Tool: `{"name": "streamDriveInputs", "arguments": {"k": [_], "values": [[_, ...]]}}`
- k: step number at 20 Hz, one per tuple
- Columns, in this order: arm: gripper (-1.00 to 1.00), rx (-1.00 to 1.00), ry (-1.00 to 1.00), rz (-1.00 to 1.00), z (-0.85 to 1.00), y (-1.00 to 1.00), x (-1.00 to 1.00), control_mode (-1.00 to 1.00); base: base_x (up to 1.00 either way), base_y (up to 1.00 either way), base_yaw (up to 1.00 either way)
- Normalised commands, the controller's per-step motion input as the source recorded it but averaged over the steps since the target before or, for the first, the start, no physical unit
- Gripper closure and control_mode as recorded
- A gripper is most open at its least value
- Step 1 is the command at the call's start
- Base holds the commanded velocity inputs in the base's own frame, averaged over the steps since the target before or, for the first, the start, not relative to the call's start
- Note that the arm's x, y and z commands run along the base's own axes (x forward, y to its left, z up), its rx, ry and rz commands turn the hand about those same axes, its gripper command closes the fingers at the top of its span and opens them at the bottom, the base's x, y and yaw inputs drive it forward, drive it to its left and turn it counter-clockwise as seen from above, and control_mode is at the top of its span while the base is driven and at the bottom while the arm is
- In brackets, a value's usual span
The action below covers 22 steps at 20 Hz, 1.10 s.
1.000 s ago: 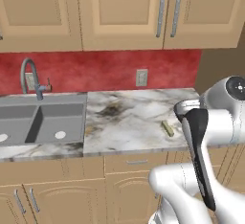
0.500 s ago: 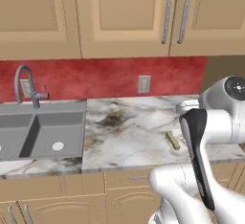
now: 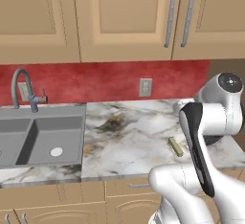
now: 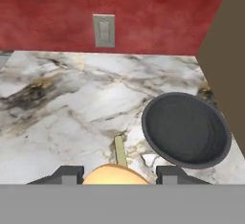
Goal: Pick the egg and butter from the fridge and place them by the bowl for mixing.
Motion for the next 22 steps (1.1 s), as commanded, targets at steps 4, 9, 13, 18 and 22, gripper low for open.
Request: {"name": "streamDriveInputs", "arguments": {"k": [4, 9, 13, 18, 22], "values": [[1.00, 0.01, 0.14, 0.08, -0.47, -0.01, 0.43, -1.00, 0.00, 0.00, 0.00], [1.00, 0.00, 0.15, 0.03, -0.52, 0.00, 0.40, -1.00, 0.00, 0.00, 0.00], [1.00, 0.00, 0.10, 0.02, -0.53, 0.00, 0.28, -1.00, 0.00, 0.00, 0.00], [1.00, -0.04, 0.02, 0.00, -0.53, 0.00, 0.31, -1.00, 0.00, 0.00, 0.00], [1.00, -0.12, -0.04, 0.00, -0.45, 0.04, 0.21, -1.00, 0.00, 0.00, 0.00]]}}
